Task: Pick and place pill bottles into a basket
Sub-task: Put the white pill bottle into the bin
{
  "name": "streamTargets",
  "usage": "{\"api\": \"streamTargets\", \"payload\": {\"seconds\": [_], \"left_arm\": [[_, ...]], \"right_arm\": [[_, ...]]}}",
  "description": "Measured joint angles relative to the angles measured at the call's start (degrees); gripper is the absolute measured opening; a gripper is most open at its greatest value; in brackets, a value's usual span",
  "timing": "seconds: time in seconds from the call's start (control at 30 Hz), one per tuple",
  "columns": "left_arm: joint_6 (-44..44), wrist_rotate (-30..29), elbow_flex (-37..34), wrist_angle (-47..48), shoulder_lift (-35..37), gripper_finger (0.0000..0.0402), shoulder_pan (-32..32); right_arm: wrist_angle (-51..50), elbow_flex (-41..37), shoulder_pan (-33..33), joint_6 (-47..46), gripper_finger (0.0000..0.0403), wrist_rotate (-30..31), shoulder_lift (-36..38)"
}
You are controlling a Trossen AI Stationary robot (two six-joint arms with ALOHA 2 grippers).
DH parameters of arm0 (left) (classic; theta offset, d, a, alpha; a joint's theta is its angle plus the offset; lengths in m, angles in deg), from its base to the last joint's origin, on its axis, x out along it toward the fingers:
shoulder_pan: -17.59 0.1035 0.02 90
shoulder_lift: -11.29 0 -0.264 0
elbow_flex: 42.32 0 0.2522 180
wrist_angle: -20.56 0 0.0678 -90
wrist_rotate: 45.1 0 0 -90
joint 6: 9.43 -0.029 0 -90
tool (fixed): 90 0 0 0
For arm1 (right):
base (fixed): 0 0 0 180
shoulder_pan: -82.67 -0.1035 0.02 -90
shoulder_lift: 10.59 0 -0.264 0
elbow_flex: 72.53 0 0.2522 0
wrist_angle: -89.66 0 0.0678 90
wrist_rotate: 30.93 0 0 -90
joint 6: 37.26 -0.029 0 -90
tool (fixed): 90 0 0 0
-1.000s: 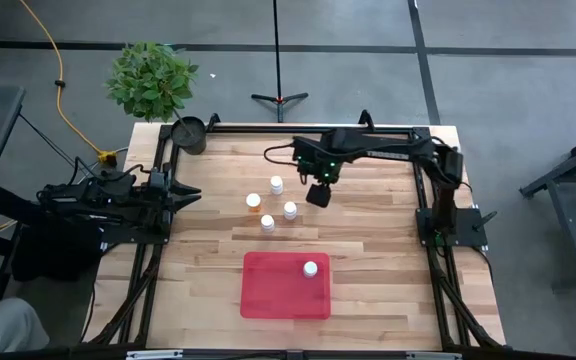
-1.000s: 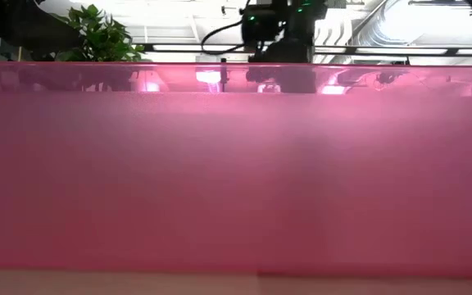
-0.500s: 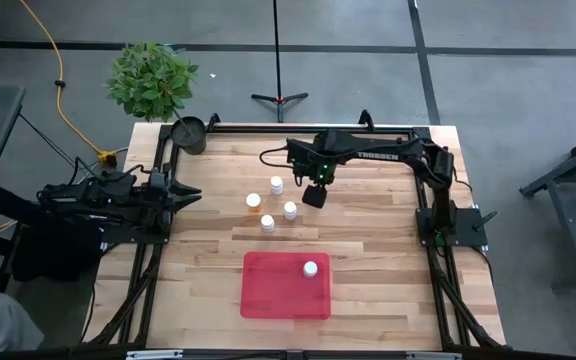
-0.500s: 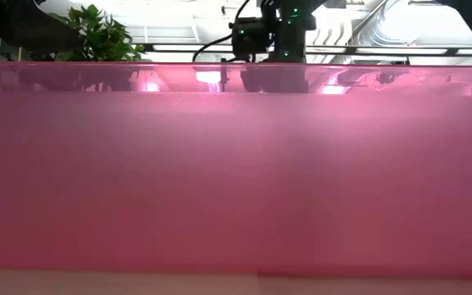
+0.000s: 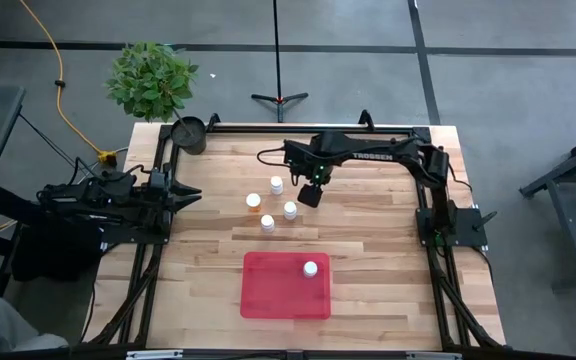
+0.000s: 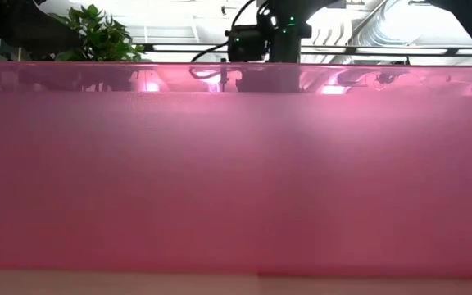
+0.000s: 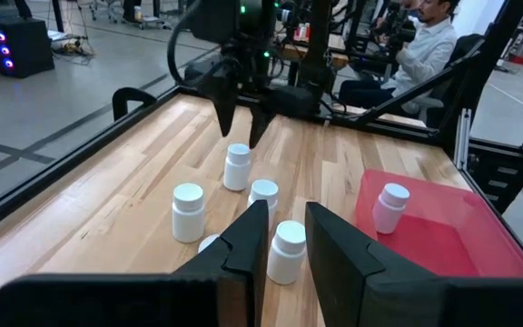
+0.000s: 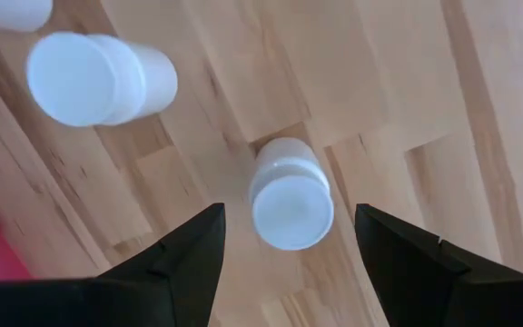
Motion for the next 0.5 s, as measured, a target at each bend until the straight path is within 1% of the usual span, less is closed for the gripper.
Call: {"api": "streamTargets", "payload": {"seconds": [0.27,0.5], "left_arm": [[0.0,0.0,0.0,0.0,0.0,0.0111,0.0],[0.0,0.0,0.0,0.0,0.0,0.0111,0.0]], "right_arm": [[0.3,0.0,0.1,-0.2,0.0241,0.5,-0.7],[-0.5,0.0,0.7,-1.3,0.0267,0.4,-1.2]]}}
